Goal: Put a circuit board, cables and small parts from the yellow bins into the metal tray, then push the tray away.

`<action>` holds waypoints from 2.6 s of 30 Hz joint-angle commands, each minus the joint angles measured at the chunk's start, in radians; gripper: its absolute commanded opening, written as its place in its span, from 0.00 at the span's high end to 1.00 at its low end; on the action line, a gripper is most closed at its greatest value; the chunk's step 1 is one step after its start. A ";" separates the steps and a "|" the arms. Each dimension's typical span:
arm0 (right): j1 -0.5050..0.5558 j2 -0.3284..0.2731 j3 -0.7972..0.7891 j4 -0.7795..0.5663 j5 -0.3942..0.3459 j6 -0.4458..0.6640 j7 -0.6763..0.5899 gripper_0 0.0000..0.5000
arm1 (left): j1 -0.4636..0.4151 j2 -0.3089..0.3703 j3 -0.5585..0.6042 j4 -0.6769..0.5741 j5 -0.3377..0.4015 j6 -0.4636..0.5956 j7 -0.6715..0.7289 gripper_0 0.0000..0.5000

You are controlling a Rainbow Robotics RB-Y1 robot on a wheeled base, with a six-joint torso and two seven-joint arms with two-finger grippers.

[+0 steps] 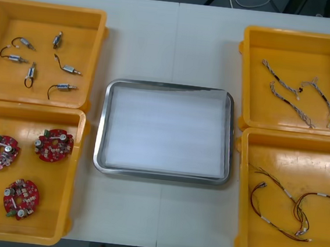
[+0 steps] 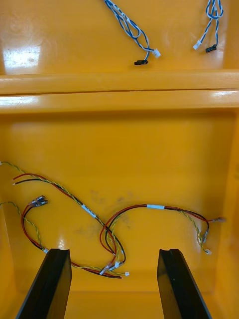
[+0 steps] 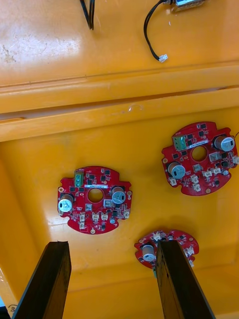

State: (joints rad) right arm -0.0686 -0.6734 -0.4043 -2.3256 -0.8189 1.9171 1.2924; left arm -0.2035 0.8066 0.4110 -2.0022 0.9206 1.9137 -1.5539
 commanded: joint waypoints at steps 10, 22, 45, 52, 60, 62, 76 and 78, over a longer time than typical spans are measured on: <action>0.009 -0.037 0.002 -0.011 -0.008 0.003 -0.005 0.00 | 0.015 0.023 0.028 -0.026 -0.003 0.006 0.015 0.00; 0.009 -0.037 0.002 -0.011 -0.008 0.003 -0.005 0.00 | 0.015 0.023 0.028 -0.026 -0.003 0.006 0.015 0.00; 0.009 -0.037 0.002 -0.011 -0.008 0.003 -0.005 0.00 | 0.015 0.023 0.028 -0.026 -0.003 0.006 0.015 0.00; 0.009 -0.037 0.002 -0.011 -0.008 0.003 -0.005 0.00 | 0.015 0.023 0.028 -0.026 -0.003 0.006 0.015 0.00; 0.009 -0.037 0.002 -0.011 -0.008 0.003 -0.005 0.00 | 0.015 0.023 0.028 -0.026 -0.003 0.006 0.015 0.00; 0.009 -0.037 0.002 -0.011 -0.008 0.003 -0.005 0.00 | 0.015 0.023 0.028 -0.026 -0.003 0.006 0.015 0.00; 0.009 -0.037 0.002 -0.011 -0.008 0.003 -0.005 0.00 | 0.015 0.023 0.028 -0.026 -0.003 0.006 0.015 0.00; 0.009 -0.037 0.002 -0.011 -0.008 0.003 -0.005 0.00 | 0.015 0.023 0.028 -0.026 -0.003 0.006 0.015 0.00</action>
State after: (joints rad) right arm -0.0686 -0.6734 -0.4042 -2.3256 -0.8189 1.9171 1.2924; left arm -0.2035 0.8066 0.4110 -2.0022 0.9206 1.9137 -1.5539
